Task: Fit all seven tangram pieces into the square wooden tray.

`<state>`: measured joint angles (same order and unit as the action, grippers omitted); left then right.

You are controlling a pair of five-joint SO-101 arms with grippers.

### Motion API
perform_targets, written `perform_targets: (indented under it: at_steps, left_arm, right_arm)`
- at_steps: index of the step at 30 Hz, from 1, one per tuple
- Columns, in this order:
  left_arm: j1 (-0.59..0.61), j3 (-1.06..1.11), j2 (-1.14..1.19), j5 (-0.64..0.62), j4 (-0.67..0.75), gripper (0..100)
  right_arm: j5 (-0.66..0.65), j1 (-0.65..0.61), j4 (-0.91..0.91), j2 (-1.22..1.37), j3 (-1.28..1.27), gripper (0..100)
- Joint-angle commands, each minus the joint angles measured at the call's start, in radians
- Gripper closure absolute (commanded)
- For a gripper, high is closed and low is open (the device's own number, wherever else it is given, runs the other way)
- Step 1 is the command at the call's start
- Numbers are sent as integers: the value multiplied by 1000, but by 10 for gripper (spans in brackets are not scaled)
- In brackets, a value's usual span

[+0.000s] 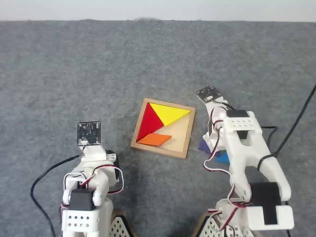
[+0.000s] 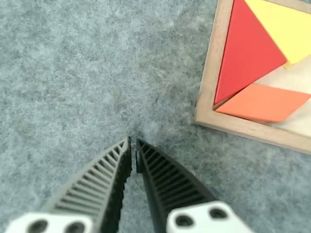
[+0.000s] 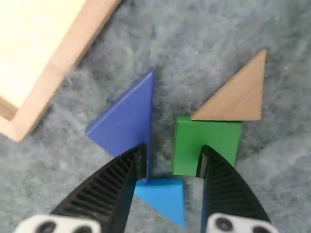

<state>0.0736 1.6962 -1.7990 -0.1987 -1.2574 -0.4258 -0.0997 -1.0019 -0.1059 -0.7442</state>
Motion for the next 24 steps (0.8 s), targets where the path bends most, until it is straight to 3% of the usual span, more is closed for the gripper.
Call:
perform_targets:
  at_steps: [1,8,14,24]
  left_arm:
    - [6,-13,-20,15,-5,986]
    - [6,-13,-20,15,-5,986]
    - [6,-13,-20,15,-5,986]
    - [6,-13,-20,15,-5,986]
  right_arm:
    - [-28,27,21,51,25,801]
    - [-29,48,-13,-48,40,798]
    - [-29,48,-102,-194,40,721]
    - [-28,58,4,4,41,720]
